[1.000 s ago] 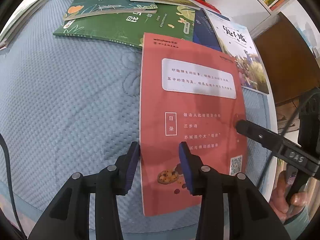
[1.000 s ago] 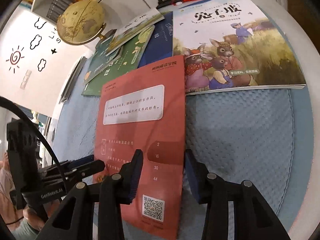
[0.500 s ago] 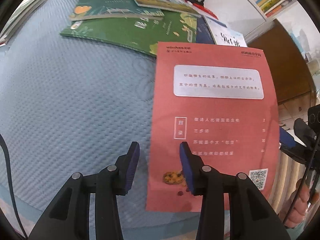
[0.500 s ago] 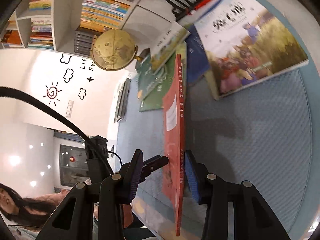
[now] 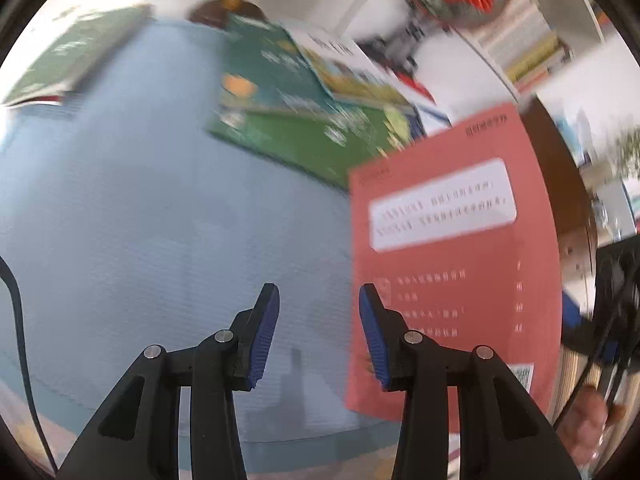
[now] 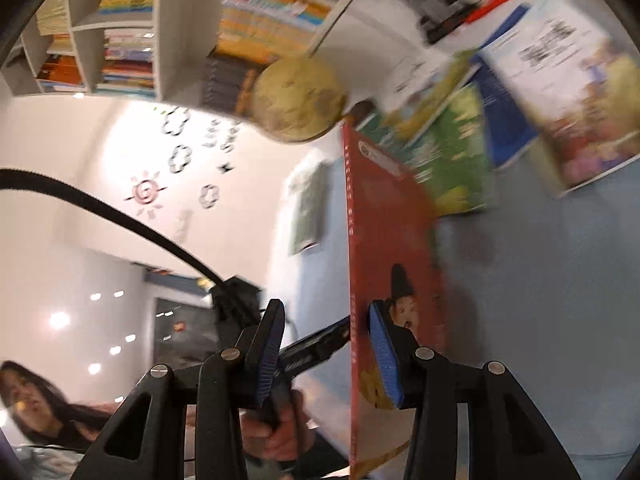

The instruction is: Organize books

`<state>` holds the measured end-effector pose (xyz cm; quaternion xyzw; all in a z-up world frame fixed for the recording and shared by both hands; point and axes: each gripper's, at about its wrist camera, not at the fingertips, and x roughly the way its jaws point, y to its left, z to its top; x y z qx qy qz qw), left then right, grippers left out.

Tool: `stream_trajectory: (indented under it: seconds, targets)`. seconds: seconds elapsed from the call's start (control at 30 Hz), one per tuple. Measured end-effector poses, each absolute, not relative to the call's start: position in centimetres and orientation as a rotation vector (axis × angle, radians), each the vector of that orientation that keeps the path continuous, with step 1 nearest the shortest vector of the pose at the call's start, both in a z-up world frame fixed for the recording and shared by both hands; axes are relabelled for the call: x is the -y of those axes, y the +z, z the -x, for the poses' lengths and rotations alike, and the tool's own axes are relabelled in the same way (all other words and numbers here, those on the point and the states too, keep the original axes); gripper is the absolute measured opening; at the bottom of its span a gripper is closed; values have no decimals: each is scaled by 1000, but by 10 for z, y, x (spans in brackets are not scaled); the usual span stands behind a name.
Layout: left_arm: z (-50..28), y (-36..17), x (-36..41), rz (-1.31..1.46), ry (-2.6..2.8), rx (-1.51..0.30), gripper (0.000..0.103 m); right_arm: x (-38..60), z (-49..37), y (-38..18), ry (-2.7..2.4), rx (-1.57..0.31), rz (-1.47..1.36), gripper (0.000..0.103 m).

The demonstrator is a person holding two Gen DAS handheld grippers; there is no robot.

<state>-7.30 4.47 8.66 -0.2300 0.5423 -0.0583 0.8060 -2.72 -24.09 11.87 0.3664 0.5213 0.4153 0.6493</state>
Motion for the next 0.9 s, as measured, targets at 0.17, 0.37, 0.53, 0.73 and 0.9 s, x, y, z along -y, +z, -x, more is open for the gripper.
stream_trajectory:
  seconds: [0.17,0.37,0.53,0.73,0.9]
  targets:
    - [95,100,-111,458,48,-1102,38,187,42,113,991,-1268,-731,48]
    - [108,79,-150,474,104,-1144,38,170,54,94,861,-1322,-597,57]
    - [105,45,-131,444,20,-1257,38,165,54,64,600,-1391,-401,57]
    - [113,29,-121,416,-36,-1314,38,149,57,33,442,-1394,-235,45]
    - [110,26,-110,331,-111,-1335,40,145,67,21,423,-1373,-190,43]
